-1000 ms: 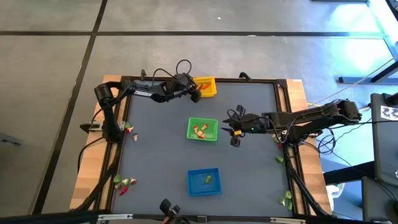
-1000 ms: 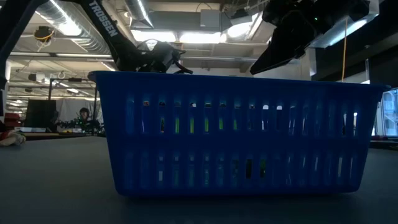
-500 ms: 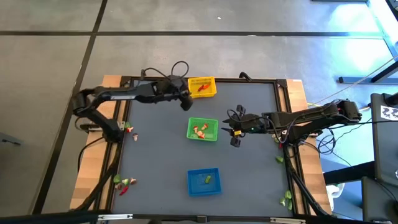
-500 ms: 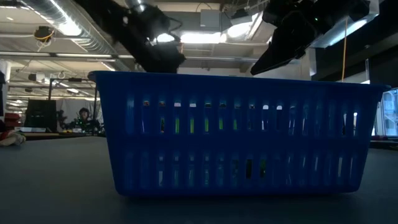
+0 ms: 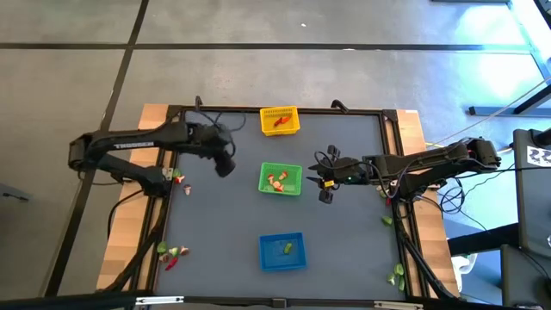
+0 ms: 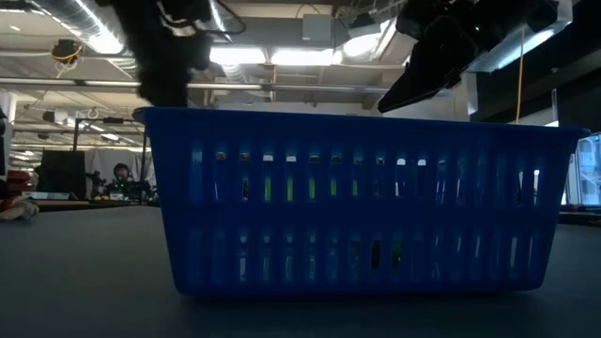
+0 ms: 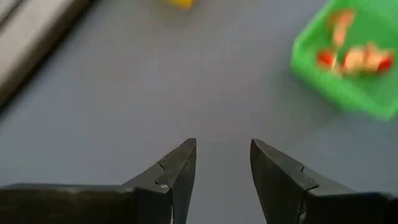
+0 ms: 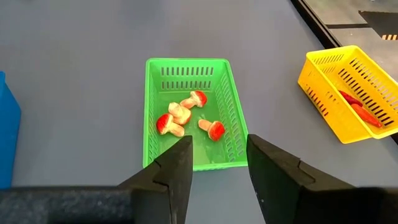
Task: Sort produce into baskets
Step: Put the brown mushroom into the green bin
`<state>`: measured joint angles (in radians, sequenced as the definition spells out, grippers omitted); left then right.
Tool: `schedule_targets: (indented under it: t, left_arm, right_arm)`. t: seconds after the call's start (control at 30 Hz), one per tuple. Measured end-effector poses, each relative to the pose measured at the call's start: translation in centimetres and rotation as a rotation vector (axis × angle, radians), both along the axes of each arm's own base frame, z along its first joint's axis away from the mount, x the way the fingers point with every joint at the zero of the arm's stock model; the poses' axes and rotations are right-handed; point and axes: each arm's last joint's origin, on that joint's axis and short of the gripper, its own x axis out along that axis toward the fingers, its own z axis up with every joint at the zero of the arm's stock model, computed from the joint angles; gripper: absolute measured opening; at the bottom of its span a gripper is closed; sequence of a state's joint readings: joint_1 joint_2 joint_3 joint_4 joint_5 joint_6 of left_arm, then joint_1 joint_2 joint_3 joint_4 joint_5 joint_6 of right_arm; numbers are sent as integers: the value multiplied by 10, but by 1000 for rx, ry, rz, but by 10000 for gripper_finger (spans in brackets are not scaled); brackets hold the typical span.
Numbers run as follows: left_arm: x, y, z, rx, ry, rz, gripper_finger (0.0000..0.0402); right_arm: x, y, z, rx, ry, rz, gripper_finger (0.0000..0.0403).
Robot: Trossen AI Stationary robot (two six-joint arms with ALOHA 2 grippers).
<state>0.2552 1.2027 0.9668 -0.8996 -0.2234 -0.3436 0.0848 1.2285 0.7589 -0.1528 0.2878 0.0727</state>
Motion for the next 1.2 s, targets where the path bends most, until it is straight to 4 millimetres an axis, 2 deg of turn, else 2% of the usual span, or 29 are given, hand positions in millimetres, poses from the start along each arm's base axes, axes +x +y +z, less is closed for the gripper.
schedule_targets:
  t: [0.23, 0.57, 1.2]
  left_arm:
    - [-20, -28, -11, -113, 188, 124, 147]
    - [-34, -56, -43, -208, 311, 163, 147]
    - [-65, -63, -107, -272, 461, 159, 147]
  right_arm:
    - [0, 0, 0, 1, -1, 0, 152]
    - [0, 0, 0, 1, -1, 0, 152]
    - [0, 0, 0, 1, -2, 0, 152]
